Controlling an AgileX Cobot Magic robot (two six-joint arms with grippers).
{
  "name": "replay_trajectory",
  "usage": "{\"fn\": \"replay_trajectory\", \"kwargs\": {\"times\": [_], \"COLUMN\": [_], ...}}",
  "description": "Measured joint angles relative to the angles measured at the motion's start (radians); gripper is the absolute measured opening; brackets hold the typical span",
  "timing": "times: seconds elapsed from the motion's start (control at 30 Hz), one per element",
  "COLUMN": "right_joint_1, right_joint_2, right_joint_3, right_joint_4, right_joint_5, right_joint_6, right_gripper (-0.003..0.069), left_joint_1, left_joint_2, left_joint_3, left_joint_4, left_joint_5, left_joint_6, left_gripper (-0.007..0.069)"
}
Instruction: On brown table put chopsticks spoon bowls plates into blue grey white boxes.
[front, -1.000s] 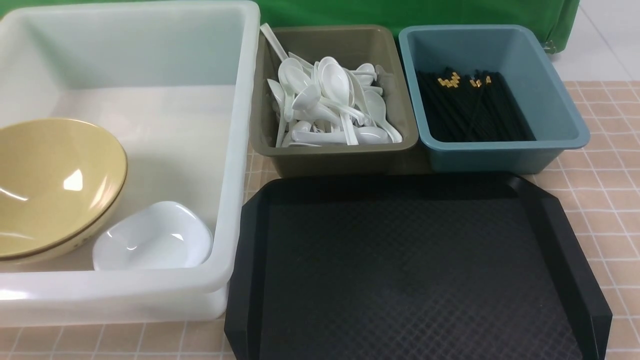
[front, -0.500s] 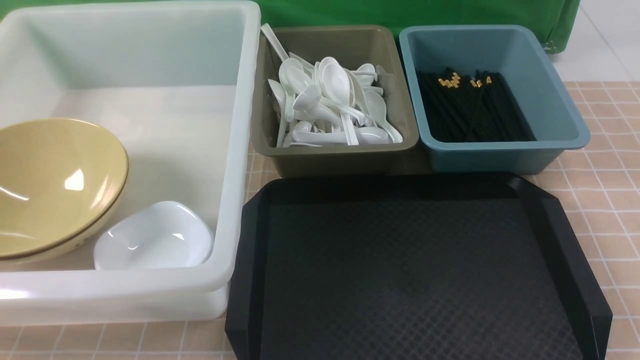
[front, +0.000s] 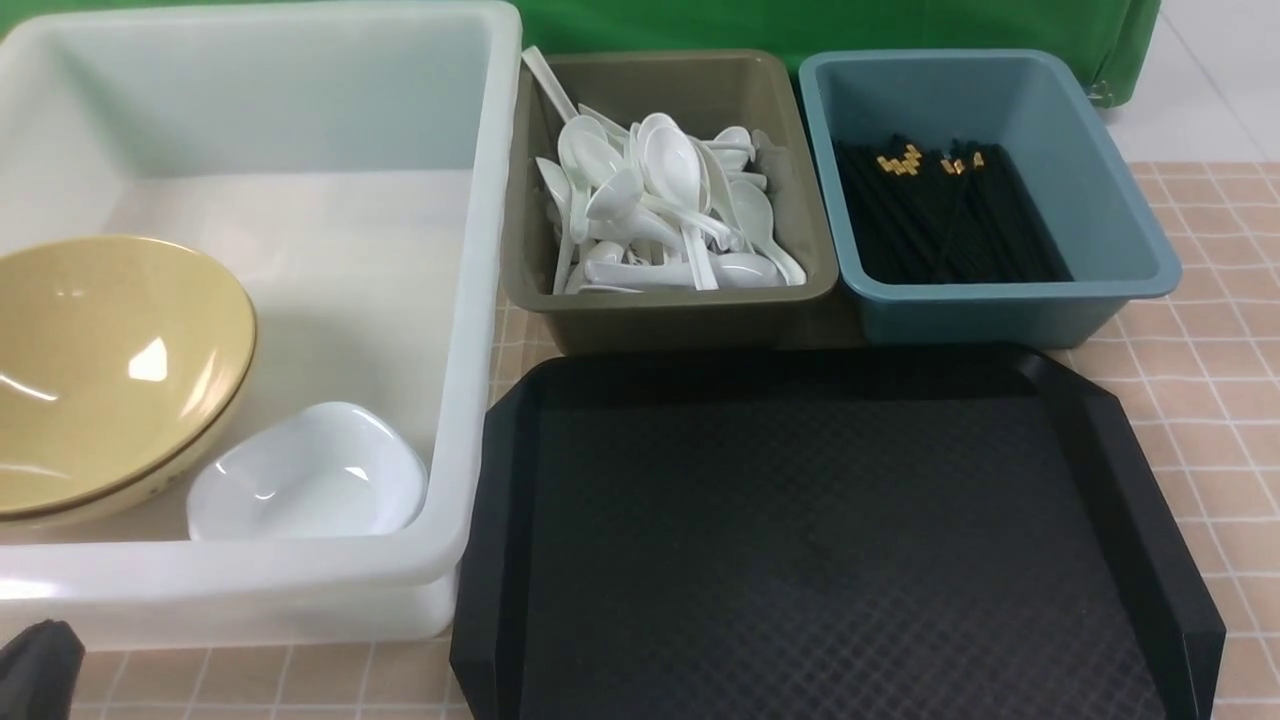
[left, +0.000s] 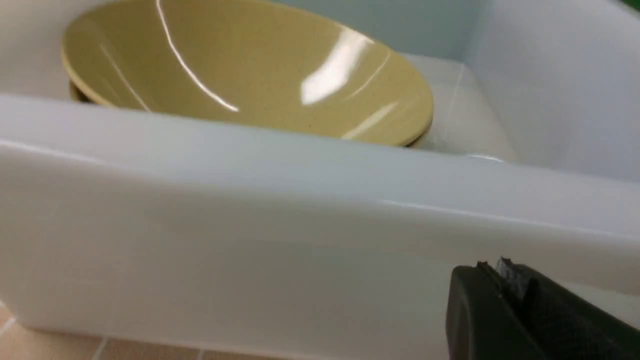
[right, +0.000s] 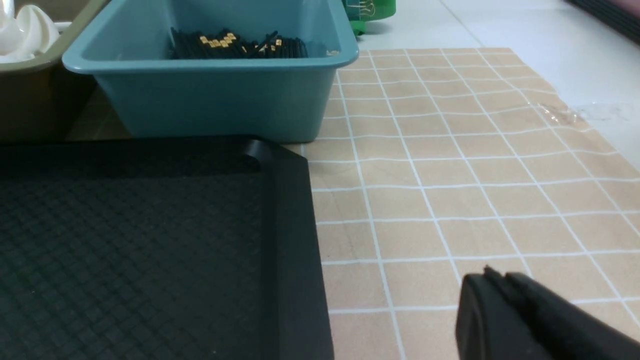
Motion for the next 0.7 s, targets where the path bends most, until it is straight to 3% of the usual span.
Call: {"fn": "replay_trajectory", "kwargs": {"times": [0.2,0.7], "right_joint_1": [0.0,0.0], "right_joint_2": [0.0,0.0], "right_joint_3": [0.0,0.0], "right_joint_4": [0.0,0.0], "right_joint_5": [0.0,0.0], "right_joint_6": [0.0,0.0], "right_gripper": [0.0083,0.0099], "left_joint_1": [0.0,0.0], "left_joint_2": [0.0,0.0], "left_joint_3": [0.001,0.001], "left_joint_4": [-0.076,-0.137], "left_joint_5": [0.008,0.008], "left_joint_6": [0.158,0.18], "left_gripper": [0.0005,0.0005]}}
